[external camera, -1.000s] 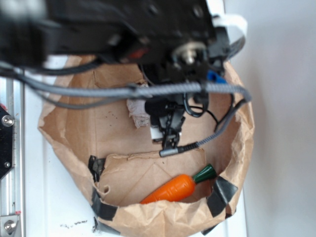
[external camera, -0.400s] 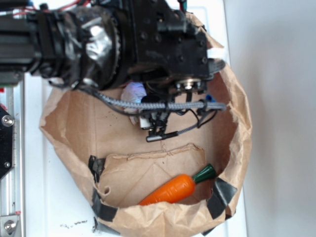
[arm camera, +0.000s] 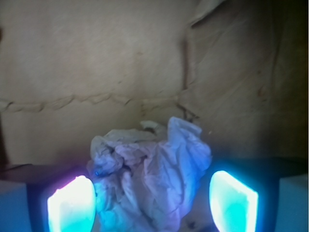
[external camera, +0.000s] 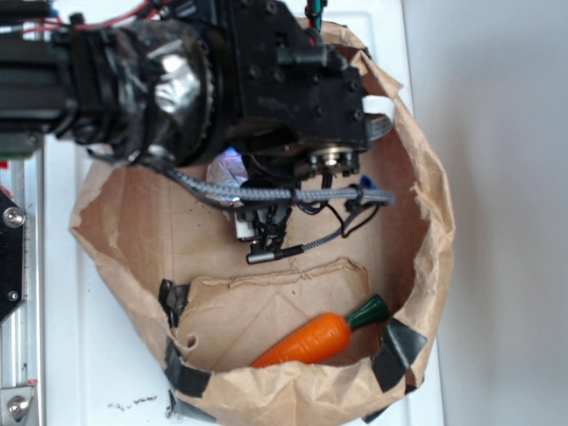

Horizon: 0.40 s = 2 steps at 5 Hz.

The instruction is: Grab the white paper.

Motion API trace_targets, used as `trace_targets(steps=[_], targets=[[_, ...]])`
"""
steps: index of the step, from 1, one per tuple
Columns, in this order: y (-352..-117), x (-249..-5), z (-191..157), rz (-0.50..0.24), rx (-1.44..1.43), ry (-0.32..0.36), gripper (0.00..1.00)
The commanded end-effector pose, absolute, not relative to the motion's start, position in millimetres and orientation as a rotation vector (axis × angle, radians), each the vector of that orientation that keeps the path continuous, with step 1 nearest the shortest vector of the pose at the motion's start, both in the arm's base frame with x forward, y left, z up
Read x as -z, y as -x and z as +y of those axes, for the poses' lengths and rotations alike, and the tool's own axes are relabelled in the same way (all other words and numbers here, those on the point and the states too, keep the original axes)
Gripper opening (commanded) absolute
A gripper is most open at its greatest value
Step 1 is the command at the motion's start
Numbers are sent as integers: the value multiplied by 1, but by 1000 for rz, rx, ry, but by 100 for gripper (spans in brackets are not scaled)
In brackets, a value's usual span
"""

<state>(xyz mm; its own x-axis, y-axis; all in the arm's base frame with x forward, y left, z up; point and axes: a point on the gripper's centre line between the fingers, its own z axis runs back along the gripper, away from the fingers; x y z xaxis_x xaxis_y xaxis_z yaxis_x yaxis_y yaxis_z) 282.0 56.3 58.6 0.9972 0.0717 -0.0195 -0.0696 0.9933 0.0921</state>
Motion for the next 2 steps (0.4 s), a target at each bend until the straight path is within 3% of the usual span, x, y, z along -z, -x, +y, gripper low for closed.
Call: trace_targets(steps=[1, 2], targets=[[-277, -66, 51, -61, -99, -116, 0], [-278, -63, 48, -71, -122, -119, 0]])
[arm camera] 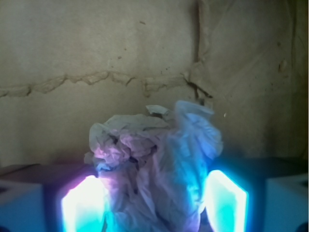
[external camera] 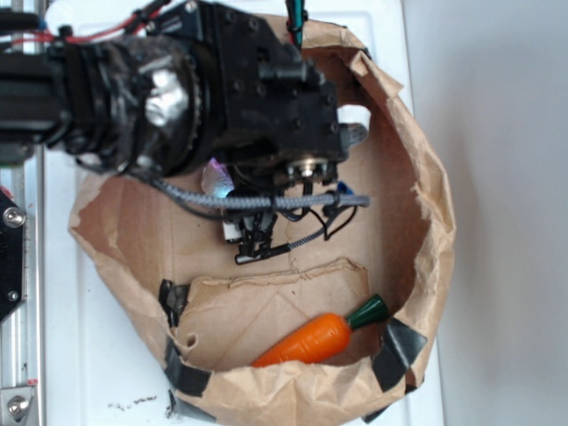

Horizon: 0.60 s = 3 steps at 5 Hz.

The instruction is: Grab the white paper.

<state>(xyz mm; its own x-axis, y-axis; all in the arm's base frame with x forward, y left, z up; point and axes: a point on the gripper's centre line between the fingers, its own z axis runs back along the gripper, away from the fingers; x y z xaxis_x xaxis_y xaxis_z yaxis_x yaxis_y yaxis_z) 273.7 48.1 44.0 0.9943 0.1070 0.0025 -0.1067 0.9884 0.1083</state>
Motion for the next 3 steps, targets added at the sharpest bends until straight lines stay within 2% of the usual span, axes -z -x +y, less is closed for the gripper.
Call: trace_targets(steps=[1, 2, 3], targets=[[-279, -64, 46, -81, -124, -124, 0], [-280, -66, 48, -85, -126, -115, 0], [-272, -77, 55, -152, -108, -15, 0]])
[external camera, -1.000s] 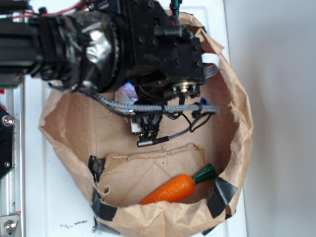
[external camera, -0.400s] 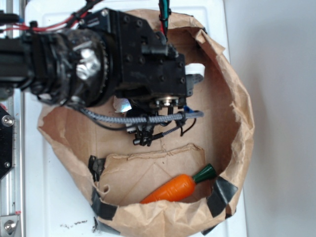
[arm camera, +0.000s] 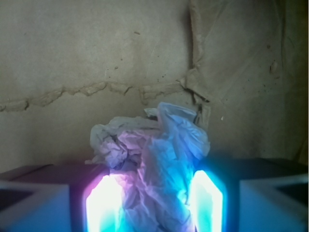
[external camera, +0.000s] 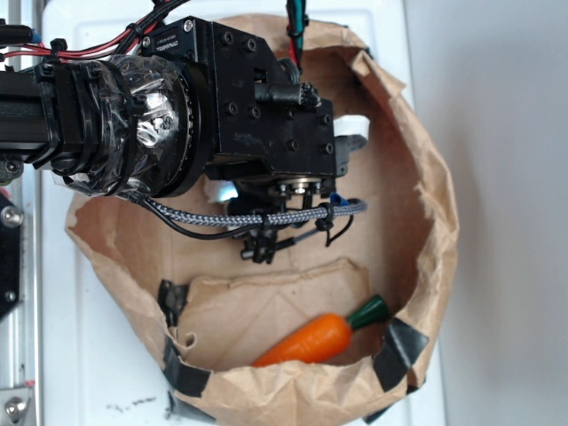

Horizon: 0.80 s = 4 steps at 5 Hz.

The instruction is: Grab the white paper.

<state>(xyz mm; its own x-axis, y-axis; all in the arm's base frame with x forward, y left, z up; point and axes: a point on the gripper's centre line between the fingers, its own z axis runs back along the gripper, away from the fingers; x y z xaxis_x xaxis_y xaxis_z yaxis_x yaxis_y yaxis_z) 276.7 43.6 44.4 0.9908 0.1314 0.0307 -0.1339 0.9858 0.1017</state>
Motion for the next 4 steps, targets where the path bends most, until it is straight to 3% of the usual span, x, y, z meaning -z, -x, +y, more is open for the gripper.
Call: trace_targets(steps=[1, 2, 3, 4], targets=[[-281, -125, 40, -235, -144, 109, 0], [-294, -175, 37, -278, -167, 120, 0], [-301, -214, 38, -275, -177, 104, 0], [-299, -237, 29, -272, -171, 138, 0]])
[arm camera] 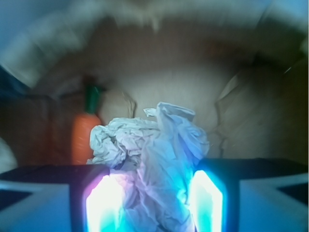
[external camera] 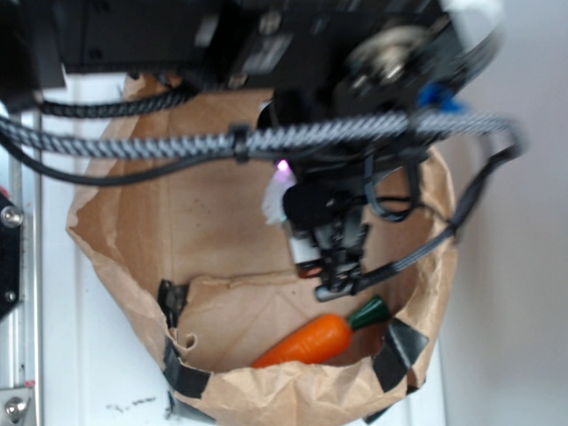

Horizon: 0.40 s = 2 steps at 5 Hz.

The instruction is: Grab the white paper.

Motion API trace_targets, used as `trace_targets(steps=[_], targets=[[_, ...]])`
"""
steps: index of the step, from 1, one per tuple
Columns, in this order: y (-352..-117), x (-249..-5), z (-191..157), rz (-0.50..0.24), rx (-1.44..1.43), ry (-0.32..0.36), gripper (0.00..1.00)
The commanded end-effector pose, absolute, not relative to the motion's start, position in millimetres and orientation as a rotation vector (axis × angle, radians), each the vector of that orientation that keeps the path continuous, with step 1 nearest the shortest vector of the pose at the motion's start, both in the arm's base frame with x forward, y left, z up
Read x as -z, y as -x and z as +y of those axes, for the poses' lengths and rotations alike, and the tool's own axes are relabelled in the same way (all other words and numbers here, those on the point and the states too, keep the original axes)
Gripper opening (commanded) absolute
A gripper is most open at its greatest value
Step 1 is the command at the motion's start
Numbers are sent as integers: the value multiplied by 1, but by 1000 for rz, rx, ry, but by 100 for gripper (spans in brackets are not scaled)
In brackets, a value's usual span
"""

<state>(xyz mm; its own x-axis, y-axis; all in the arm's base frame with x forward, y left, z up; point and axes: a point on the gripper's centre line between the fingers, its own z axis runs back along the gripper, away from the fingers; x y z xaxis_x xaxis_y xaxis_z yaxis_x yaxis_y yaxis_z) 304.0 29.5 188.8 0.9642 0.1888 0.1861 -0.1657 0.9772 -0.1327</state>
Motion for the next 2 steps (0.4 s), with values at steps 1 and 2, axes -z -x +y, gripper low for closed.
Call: trace_targets(steps=[1, 2], targets=[[-283, -263, 20, -282, -165, 126, 0], [-271, -272, 21, -238, -178, 121, 0]])
